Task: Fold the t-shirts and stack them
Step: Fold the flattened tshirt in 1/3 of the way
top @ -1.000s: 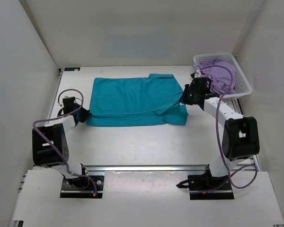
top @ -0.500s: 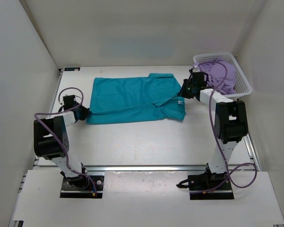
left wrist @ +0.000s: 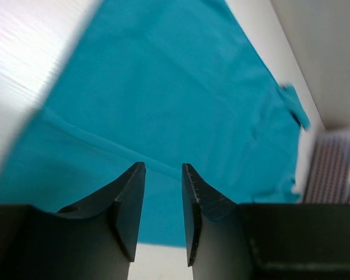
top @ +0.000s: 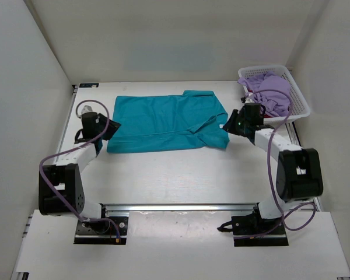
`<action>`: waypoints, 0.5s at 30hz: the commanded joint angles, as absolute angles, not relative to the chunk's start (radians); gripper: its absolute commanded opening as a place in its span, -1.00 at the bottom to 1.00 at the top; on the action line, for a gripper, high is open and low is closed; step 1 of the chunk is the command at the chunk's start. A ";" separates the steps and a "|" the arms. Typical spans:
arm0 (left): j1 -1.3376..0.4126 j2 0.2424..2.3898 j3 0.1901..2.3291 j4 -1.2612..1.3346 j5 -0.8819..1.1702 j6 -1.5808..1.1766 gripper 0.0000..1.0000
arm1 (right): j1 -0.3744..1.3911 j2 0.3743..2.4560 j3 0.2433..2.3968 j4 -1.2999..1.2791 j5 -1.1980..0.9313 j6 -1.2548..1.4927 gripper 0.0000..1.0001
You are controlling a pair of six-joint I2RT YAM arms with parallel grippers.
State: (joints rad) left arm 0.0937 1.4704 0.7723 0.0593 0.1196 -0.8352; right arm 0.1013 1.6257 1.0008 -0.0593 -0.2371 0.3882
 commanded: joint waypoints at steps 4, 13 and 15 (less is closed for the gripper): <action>-0.061 1.454 0.632 0.182 0.176 -0.896 -0.34 | 0.091 1.409 0.715 0.096 -0.227 0.459 -0.86; -0.101 1.605 0.655 0.284 0.210 -0.962 -0.44 | 0.041 1.442 0.612 0.213 -0.391 0.471 -0.43; -0.097 1.612 0.655 0.285 0.203 -0.962 -0.45 | 0.034 1.473 0.608 0.241 -0.411 0.492 -0.41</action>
